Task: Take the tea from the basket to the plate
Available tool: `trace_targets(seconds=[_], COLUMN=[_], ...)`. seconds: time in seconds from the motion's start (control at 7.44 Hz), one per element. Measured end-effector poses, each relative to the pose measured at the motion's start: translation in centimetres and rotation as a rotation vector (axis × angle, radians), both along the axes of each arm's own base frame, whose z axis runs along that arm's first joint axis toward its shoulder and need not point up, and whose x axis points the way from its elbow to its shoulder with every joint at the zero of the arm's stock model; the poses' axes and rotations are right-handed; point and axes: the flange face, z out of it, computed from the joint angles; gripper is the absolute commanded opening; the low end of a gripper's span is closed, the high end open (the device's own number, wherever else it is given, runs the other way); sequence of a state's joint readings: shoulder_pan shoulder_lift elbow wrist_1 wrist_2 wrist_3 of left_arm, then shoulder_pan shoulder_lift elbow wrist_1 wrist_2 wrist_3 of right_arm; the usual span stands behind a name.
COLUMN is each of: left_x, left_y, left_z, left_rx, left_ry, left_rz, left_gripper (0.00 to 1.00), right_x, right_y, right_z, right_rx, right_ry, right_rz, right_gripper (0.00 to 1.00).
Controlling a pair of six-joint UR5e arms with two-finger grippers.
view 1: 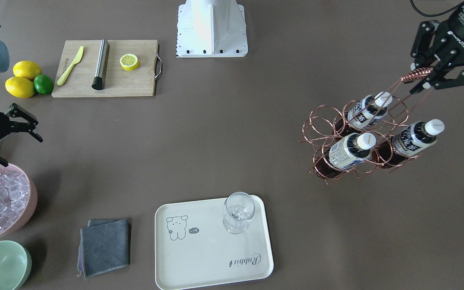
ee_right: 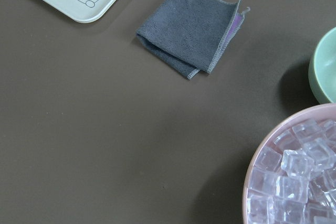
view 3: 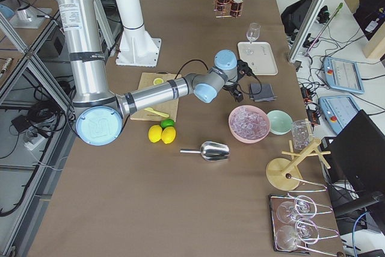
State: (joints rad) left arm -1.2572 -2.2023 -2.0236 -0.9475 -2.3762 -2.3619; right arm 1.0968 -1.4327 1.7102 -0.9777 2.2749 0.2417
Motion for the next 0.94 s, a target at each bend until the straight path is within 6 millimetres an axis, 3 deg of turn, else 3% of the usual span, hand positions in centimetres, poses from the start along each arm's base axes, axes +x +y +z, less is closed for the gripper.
trace_targets(seconds=[0.27, 0.4, 0.94], left_x=[5.0, 6.7, 15.1], left_y=[2.9, 4.3, 6.8], left_z=[-5.9, -8.0, -11.4], left_rx=[-0.005, 0.011, 0.028], left_ry=[0.051, 0.078, 0.165], left_rz=[-0.003, 0.013, 0.088], left_gripper=[0.00, 0.00, 0.00], right_x=[0.2, 0.2, 0.2], right_y=[0.4, 0.4, 0.5], right_z=[0.5, 0.6, 0.6], right_rx=[-0.002, -0.003, -0.003], right_ry=[0.000, 0.000, 0.000], right_rz=[0.000, 0.000, -0.001], right_gripper=[1.00, 1.00, 1.00])
